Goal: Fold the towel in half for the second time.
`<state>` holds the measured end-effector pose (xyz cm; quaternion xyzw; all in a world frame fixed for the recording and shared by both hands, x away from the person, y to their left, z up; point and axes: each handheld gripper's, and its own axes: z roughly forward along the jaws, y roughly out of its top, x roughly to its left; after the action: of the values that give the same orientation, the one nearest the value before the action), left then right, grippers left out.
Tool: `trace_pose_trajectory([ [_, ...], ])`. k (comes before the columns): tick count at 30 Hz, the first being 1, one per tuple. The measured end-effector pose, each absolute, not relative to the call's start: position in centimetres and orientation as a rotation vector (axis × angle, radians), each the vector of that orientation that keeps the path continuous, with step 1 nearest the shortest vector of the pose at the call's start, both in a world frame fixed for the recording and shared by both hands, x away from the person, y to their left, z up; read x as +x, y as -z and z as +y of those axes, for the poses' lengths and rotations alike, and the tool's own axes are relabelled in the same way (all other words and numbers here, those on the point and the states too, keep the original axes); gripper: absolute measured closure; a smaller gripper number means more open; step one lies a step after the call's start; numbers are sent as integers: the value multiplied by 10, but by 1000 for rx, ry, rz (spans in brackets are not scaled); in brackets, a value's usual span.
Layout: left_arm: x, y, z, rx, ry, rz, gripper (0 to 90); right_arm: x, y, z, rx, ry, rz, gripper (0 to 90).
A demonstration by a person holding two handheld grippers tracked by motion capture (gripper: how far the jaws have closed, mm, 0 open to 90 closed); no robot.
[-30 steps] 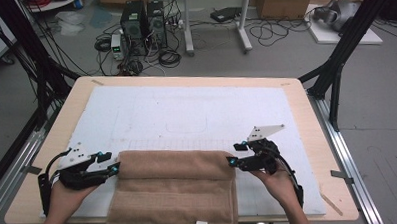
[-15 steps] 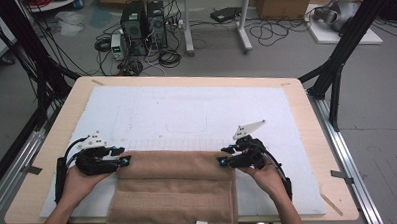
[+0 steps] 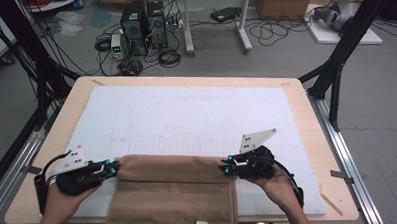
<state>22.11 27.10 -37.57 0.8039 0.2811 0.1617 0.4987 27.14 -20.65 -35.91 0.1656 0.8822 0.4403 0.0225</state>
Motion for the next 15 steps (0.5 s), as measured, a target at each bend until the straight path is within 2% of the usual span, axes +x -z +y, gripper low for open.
trace_pose_trajectory([
  [3, 193, 370, 274, 1946, -377, 617, 848, 250, 350, -209, 428, -1426, 2748, 791],
  [5, 180, 370, 275, 1954, -342, 582, 814, 237, 349, -210, 369, -1468, 2766, 732],
  [6, 174, 370, 276, 1954, -345, 579, 737, 234, 349, -210, 358, -1475, 2773, 695],
  [7, 172, 370, 277, 1953, -342, 581, 622, 231, 350, -211, 361, -1490, 2777, 671],
  [8, 171, 369, 278, 1951, -325, 575, 569, 231, 351, -212, 359, -1500, 2779, 643],
  [15, 193, 378, 276, 1954, -367, 630, 527, 249, 368, -215, 500, -1486, 2749, 551],
])
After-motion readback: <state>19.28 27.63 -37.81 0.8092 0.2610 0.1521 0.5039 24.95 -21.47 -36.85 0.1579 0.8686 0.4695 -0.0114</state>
